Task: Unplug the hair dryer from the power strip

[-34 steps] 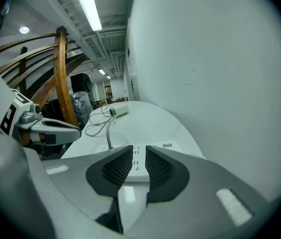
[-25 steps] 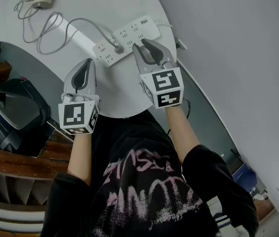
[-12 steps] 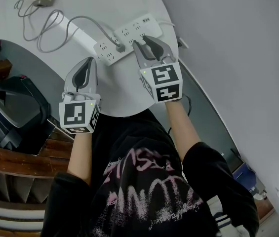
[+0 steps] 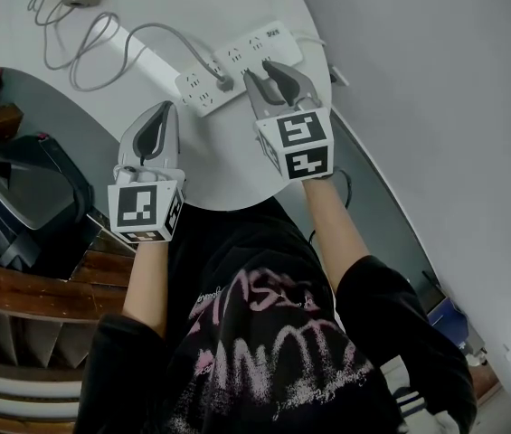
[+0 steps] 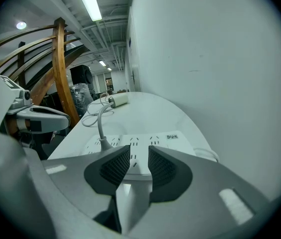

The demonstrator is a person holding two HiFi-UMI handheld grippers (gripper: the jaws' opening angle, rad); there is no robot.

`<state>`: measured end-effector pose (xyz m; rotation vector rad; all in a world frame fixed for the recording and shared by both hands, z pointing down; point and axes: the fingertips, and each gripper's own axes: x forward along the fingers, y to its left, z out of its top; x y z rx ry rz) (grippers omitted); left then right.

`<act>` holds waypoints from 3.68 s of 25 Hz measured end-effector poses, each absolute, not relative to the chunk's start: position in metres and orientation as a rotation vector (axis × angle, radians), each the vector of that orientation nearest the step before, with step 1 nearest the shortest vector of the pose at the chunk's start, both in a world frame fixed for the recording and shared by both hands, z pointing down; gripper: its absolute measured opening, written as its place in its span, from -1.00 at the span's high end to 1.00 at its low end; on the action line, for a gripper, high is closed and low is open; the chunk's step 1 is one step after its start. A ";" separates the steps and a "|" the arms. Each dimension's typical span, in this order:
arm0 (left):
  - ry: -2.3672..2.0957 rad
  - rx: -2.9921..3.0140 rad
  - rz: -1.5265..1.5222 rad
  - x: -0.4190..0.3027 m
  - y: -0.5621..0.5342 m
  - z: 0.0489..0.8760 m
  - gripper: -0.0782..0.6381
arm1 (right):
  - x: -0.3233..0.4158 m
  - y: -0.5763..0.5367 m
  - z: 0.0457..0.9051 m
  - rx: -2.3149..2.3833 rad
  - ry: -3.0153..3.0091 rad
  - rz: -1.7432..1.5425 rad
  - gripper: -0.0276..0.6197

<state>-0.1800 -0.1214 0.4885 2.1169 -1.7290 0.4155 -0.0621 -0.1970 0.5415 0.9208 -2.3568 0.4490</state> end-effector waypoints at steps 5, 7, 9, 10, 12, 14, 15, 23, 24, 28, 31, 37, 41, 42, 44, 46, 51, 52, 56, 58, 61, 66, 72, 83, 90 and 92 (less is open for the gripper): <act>-1.725 2.118 0.418 -0.181 -0.121 0.488 0.78 | -0.063 -0.197 0.546 0.911 -2.337 0.451 0.55; -1.723 2.119 0.416 -0.181 -0.121 0.488 0.78 | -0.063 -0.196 0.549 0.909 -2.318 0.451 0.55; -1.721 2.119 0.417 -0.181 -0.121 0.488 0.78 | -0.063 -0.196 0.551 0.912 -2.308 0.444 0.55; -1.719 2.119 0.418 -0.182 -0.122 0.489 0.78 | -0.063 -0.197 0.551 0.914 -2.306 0.441 0.55; -1.718 2.119 0.420 -0.182 -0.123 0.490 0.78 | -0.063 -0.197 0.552 0.915 -2.307 0.437 0.55; -1.718 2.119 0.422 -0.182 -0.123 0.491 0.78 | -0.063 -0.197 0.553 0.916 -2.305 0.435 0.55; -1.717 2.120 0.423 -0.181 -0.124 0.491 0.78 | -0.063 -0.197 0.554 0.918 -2.304 0.435 0.55; -1.688 2.160 0.421 -0.174 -0.126 0.490 0.78 | -0.066 -0.194 0.552 0.911 -2.292 0.427 0.53; -1.682 2.162 0.422 -0.172 -0.126 0.491 0.78 | -0.066 -0.194 0.552 0.913 -2.291 0.425 0.53; -1.665 2.159 0.433 -0.170 -0.127 0.493 0.78 | -0.066 -0.195 0.552 0.916 -2.287 0.415 0.53; -1.645 2.161 0.433 -0.167 -0.127 0.493 0.78 | -0.066 -0.194 0.551 0.913 -2.286 0.414 0.53; -1.598 2.215 0.452 -0.155 -0.131 0.495 0.78 | -0.066 -0.194 0.551 0.915 -2.281 0.407 0.53; -1.566 2.212 0.452 -0.148 -0.135 0.499 0.78 | -0.067 -0.194 0.551 0.918 -2.282 0.407 0.53; -1.559 2.216 0.453 -0.147 -0.136 0.499 0.78 | -0.067 -0.194 0.551 0.919 -2.281 0.408 0.53; -1.549 2.224 0.459 -0.145 -0.138 0.500 0.78 | -0.066 -0.194 0.552 0.921 -2.280 0.408 0.53; -1.540 2.228 0.473 -0.143 -0.140 0.501 0.78 | -0.066 -0.194 0.552 0.922 -2.278 0.410 0.53; -1.501 2.248 0.521 -0.135 -0.143 0.505 0.78 | -0.066 -0.194 0.551 0.929 -2.277 0.410 0.52; -1.490 2.253 0.527 -0.133 -0.144 0.506 0.77 | -0.066 -0.194 0.551 0.931 -2.277 0.411 0.52; -1.463 2.273 0.529 -0.126 -0.148 0.506 0.73 | -0.066 -0.194 0.551 0.935 -2.276 0.412 0.52; -1.450 2.282 0.536 -0.123 -0.149 0.507 0.68 | -0.066 -0.194 0.551 0.936 -2.275 0.411 0.52; -1.434 2.291 0.550 -0.121 -0.153 0.510 0.63 | -0.066 -0.194 0.552 0.937 -2.277 0.413 0.52; -1.407 2.296 0.542 -0.118 -0.159 0.512 0.58 | -0.066 -0.194 0.551 0.941 -2.277 0.415 0.52; -1.374 2.306 0.562 -0.113 -0.165 0.516 0.55 | -0.066 -0.194 0.550 0.941 -2.278 0.415 0.52; -1.338 2.312 0.585 -0.106 -0.169 0.521 0.63 | -0.066 -0.194 0.551 0.937 -2.283 0.419 0.52; -1.335 2.315 0.587 -0.106 -0.170 0.520 0.62 | -0.067 -0.194 0.550 0.936 -2.283 0.415 0.52; -1.331 2.321 0.592 -0.105 -0.171 0.521 0.62 | -0.067 -0.194 0.550 0.936 -2.282 0.415 0.52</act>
